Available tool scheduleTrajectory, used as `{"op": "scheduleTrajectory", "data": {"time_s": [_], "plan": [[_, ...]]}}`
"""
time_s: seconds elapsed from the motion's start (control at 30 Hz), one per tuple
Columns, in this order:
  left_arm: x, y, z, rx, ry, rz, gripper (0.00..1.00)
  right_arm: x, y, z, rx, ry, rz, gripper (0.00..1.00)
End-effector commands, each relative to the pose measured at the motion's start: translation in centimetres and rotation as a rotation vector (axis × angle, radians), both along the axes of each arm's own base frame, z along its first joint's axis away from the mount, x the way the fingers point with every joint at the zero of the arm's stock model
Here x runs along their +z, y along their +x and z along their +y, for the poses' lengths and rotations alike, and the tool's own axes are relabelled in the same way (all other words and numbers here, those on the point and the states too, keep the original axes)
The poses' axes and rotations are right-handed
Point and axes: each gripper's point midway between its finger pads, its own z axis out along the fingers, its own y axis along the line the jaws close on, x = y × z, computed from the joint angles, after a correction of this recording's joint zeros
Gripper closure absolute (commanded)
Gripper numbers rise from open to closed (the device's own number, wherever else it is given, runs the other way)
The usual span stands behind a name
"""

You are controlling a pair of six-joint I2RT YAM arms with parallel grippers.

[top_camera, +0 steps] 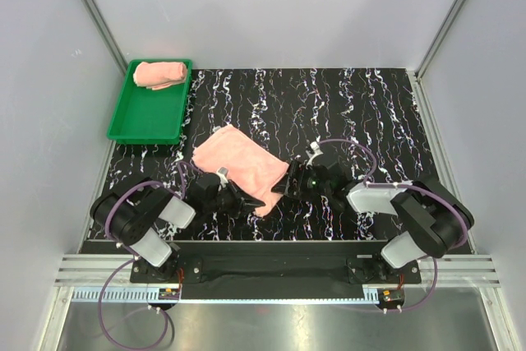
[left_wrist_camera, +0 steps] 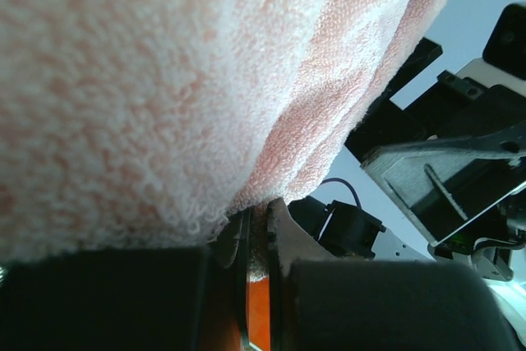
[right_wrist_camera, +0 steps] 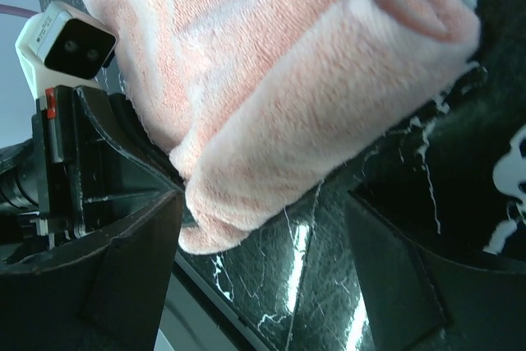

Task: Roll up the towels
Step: Roll the towel

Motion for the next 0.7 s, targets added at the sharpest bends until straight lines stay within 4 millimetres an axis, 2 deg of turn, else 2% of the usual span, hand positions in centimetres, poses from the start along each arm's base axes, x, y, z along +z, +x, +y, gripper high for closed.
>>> {"op": "scheduleTrajectory", "data": {"time_s": [0.0, 0.1, 0.23, 0.3, 0.33, 0.37, 0.53, 0.67], "plan": [[-1.4, -0.4, 0.8, 0.013, 0.03, 0.042, 1.0, -1.9, -2.3, -1.7, -0.01, -0.064, 0.07, 0.14], [-1.1, -0.3, 0.7, 0.011, 0.015, 0.041, 1.0, -2.3, -2.4, -2.3, -0.034, -0.074, 0.069, 0.17], [-1.1, -0.4, 0.6, 0.011, 0.003, 0.046, 1.0, -3.0, -1.8, -1.6, -0.029, -0.07, 0.067, 0.19], [-1.0, -0.4, 0.5, 0.013, -0.008, 0.05, 1.0, -4.2, -1.4, -1.1, -0.023, -0.071, 0.081, 0.23], [-1.0, -0.4, 0.5, 0.016, -0.021, 0.052, 1.0, -5.4, -1.5, -1.1, -0.023, -0.085, 0.105, 0.25], [-0.9, -0.4, 0.5, 0.016, -0.027, 0.052, 1.0, -5.4, -1.1, -0.7, -0.023, -0.063, 0.091, 0.27], [-1.0, -0.7, 0.5, 0.016, -0.038, 0.057, 1.0, -7.3, -1.4, -0.2, -0.02, -0.043, 0.132, 0.51], [-1.2, -0.8, 0.7, 0.011, -0.029, 0.048, 1.0, -7.2, -1.5, -0.7, -0.03, -0.05, 0.123, 0.63]]}}
